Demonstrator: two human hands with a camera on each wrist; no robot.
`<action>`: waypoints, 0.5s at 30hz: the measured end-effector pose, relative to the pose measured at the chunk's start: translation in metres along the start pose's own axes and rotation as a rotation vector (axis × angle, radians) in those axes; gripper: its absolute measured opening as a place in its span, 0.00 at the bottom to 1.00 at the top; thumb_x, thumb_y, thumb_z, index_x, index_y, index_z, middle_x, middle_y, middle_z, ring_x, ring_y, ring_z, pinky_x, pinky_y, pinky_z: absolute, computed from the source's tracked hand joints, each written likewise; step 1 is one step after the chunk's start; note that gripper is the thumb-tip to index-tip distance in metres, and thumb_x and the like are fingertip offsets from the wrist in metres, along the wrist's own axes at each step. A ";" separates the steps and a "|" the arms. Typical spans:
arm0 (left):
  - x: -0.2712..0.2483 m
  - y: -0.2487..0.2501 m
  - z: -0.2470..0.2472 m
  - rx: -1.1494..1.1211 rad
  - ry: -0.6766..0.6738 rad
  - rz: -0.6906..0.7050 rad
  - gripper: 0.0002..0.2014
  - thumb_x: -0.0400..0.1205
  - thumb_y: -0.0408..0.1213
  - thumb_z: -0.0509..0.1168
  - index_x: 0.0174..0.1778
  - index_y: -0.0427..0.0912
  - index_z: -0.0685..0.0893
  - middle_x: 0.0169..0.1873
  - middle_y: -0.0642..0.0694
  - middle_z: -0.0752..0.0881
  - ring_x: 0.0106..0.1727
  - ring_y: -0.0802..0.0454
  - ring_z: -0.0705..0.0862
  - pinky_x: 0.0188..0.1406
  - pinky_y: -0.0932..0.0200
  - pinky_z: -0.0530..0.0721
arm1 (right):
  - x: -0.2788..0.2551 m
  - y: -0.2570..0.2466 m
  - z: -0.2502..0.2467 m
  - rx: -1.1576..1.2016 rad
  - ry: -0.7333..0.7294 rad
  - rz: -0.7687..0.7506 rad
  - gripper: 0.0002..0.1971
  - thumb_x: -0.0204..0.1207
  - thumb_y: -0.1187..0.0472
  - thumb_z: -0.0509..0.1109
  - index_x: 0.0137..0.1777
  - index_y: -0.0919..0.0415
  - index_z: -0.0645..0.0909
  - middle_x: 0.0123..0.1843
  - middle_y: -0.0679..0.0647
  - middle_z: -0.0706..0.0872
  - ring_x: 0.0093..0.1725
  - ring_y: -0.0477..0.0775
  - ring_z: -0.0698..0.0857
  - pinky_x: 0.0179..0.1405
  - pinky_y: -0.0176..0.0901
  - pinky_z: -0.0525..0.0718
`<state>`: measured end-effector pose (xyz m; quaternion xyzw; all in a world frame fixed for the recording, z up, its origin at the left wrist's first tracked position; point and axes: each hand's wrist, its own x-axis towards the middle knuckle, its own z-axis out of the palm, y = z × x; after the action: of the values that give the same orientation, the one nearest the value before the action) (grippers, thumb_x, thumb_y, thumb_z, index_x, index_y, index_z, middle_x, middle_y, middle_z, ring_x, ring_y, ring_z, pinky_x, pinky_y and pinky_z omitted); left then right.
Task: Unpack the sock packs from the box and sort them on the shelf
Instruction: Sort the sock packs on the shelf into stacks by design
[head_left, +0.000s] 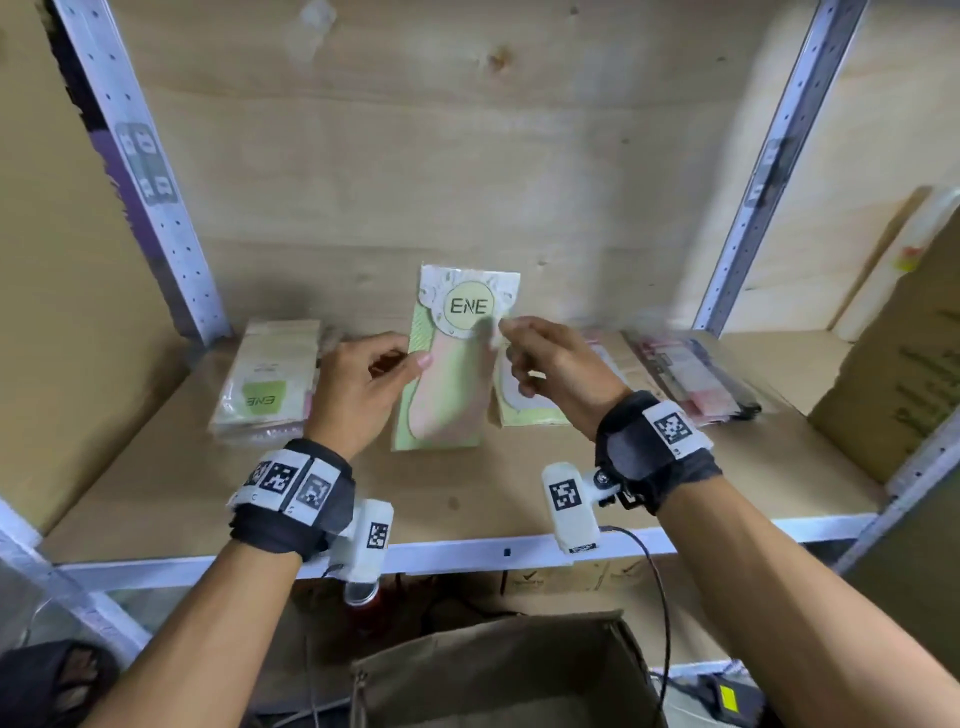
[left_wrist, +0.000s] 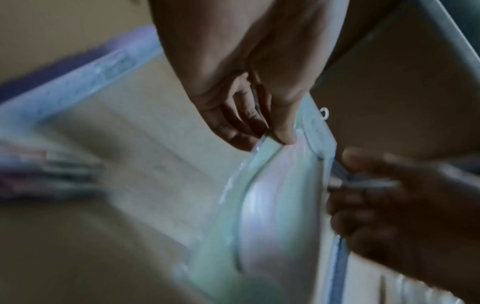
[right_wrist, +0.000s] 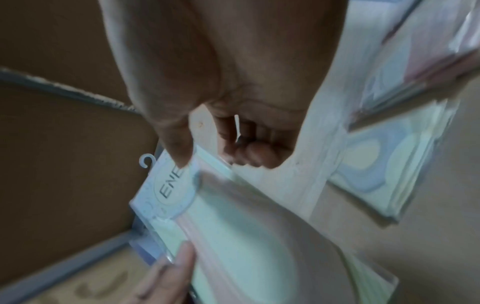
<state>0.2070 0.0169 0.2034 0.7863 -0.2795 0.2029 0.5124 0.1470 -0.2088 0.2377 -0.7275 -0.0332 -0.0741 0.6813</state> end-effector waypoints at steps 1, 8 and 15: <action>-0.001 0.002 0.006 -0.109 -0.020 -0.055 0.10 0.82 0.38 0.73 0.37 0.38 0.87 0.33 0.40 0.89 0.35 0.53 0.83 0.39 0.60 0.78 | -0.002 0.005 -0.003 -0.147 0.013 -0.011 0.11 0.80 0.49 0.72 0.38 0.52 0.83 0.33 0.49 0.78 0.35 0.52 0.72 0.33 0.42 0.70; -0.010 -0.001 0.038 -0.389 -0.043 -0.372 0.09 0.85 0.41 0.70 0.57 0.41 0.88 0.44 0.50 0.94 0.38 0.61 0.90 0.29 0.67 0.86 | -0.016 0.045 -0.009 -0.249 -0.062 0.092 0.12 0.87 0.55 0.64 0.44 0.61 0.71 0.40 0.58 0.67 0.42 0.56 0.68 0.43 0.49 0.66; 0.007 -0.017 0.030 -0.305 0.204 -0.485 0.22 0.77 0.67 0.68 0.46 0.51 0.89 0.38 0.51 0.93 0.33 0.57 0.87 0.26 0.63 0.82 | -0.021 0.050 -0.021 -0.343 -0.217 0.075 0.14 0.87 0.52 0.64 0.44 0.61 0.75 0.38 0.56 0.75 0.40 0.52 0.74 0.41 0.43 0.70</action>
<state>0.2249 -0.0070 0.1840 0.7195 -0.0579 0.1081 0.6836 0.1327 -0.2316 0.1862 -0.8374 -0.0660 0.0257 0.5420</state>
